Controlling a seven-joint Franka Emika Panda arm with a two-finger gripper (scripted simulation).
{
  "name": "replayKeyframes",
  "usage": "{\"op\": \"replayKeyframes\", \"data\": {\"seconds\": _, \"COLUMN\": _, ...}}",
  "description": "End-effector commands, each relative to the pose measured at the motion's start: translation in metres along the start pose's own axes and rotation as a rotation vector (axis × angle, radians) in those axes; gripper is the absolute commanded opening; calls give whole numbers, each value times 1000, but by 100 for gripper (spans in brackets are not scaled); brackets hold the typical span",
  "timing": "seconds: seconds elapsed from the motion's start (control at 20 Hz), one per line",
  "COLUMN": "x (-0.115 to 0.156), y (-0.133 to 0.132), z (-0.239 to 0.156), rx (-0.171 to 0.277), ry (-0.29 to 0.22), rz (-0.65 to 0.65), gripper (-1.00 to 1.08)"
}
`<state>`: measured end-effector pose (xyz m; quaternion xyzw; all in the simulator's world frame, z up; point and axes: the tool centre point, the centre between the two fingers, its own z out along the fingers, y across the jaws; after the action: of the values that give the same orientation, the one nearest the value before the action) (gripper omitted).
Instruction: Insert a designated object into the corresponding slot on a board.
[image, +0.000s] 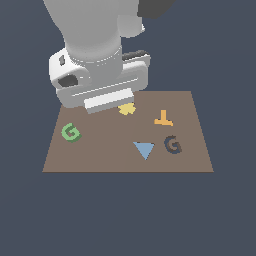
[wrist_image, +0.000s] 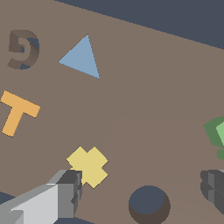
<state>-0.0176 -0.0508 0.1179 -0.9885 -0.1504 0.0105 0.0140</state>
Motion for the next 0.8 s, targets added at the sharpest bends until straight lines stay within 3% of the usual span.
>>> {"op": "replayKeyframes", "data": {"seconds": 0.0, "x": -3, "y": 20, "z": 9, "rx": -5, "ry": 1, "rz": -57, "gripper": 100}}
{"op": "replayKeyframes", "data": {"seconds": 0.75, "x": 3, "y": 117, "z": 53, "rx": -28, "ry": 8, "rz": -336, "gripper": 100}}
